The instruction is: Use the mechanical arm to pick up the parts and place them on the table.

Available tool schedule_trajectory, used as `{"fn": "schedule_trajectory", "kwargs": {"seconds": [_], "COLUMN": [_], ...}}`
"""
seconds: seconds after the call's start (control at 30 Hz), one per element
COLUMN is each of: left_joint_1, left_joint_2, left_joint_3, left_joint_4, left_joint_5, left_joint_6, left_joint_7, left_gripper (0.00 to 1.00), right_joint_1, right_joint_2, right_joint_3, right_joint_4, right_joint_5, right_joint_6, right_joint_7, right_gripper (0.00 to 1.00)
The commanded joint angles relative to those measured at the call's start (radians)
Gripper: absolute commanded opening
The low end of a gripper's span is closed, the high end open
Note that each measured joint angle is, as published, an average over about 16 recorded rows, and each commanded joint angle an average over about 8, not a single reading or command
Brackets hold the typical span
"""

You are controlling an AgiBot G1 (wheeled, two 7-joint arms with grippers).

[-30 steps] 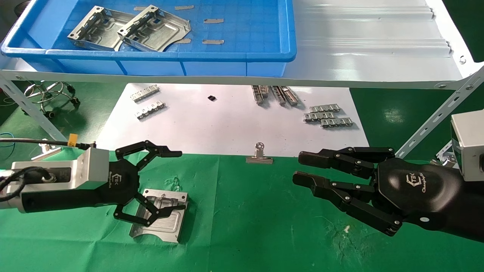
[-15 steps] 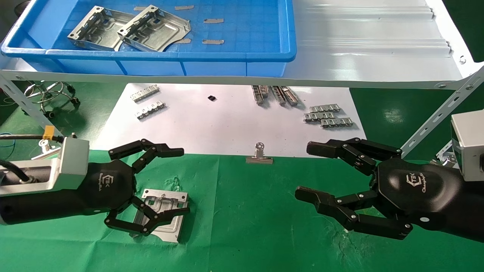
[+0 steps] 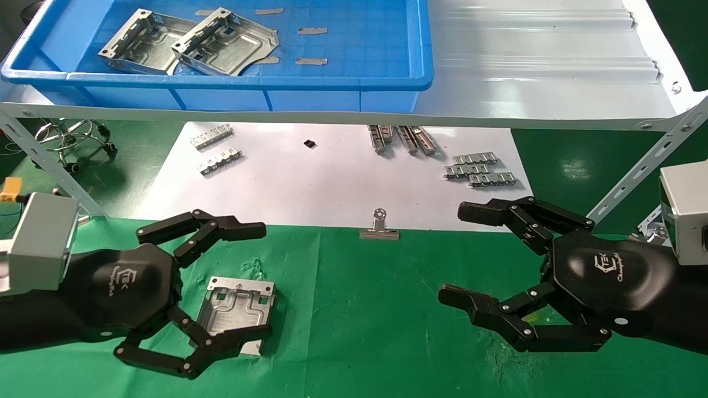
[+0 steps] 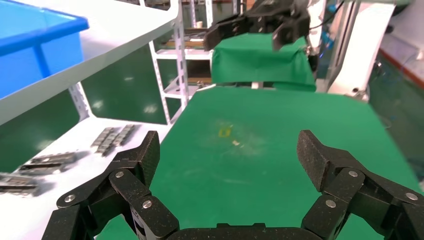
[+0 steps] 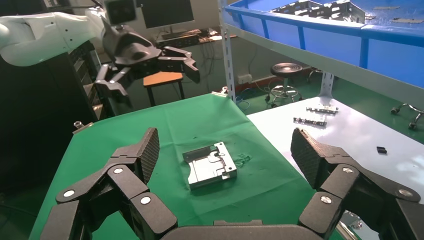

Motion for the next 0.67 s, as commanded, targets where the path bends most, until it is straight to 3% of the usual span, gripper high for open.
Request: {"fn": "schedule_trajectory", "kwargs": {"seconds": [0.03, 0.37, 0.67], "left_joint_1": [0.021, 0.113, 0.128], "left_joint_2": [-0.011, -0.057, -0.066], "left_joint_3": [-0.026, -0.137, -0.155], "left_joint_4": [-0.039, -0.208, -0.235], "left_joint_5": [-0.006, -0.030, -0.036], "left_joint_6": [-0.004, -0.018, -0.021], "left_joint_7": [-0.038, -0.195, -0.211], "left_gripper": [1.00, 1.00, 1.00], "right_joint_1": [0.000, 0.000, 0.000], "right_joint_2": [0.000, 0.000, 0.000], "right_joint_3": [0.000, 0.000, 0.000], "right_joint_4": [0.000, 0.000, 0.000], "right_joint_5": [0.000, 0.000, 0.000], "right_joint_6": [0.000, 0.000, 0.000], "right_joint_7": [0.000, 0.000, 0.000], "right_gripper": [1.00, 1.00, 1.00]}}
